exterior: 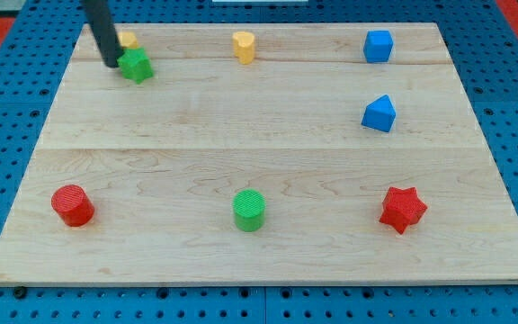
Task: Push the yellow hexagon into the yellow heart
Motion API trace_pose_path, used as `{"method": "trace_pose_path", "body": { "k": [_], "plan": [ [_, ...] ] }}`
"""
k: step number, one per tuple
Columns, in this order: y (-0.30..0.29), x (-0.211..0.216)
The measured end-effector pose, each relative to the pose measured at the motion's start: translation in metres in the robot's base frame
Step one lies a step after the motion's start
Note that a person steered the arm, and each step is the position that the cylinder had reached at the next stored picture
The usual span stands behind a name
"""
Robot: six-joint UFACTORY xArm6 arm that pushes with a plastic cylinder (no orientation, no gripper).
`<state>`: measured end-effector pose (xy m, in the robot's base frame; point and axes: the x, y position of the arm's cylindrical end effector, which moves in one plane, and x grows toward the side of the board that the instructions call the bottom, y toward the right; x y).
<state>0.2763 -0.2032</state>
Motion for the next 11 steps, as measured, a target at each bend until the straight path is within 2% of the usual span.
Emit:
{"method": "trace_pose_path", "body": {
  "k": [2,4,5,6,7,8,9,10,11],
  "plan": [
    [0.001,-0.002],
    [-0.056,-0.008],
    [0.025,-0.037],
    [0.103,-0.035],
    [0.081,-0.029],
    [0.007,-0.031],
    [0.013,-0.084],
    [0.013,-0.084],
    [0.053,-0.085]
  ]
}}
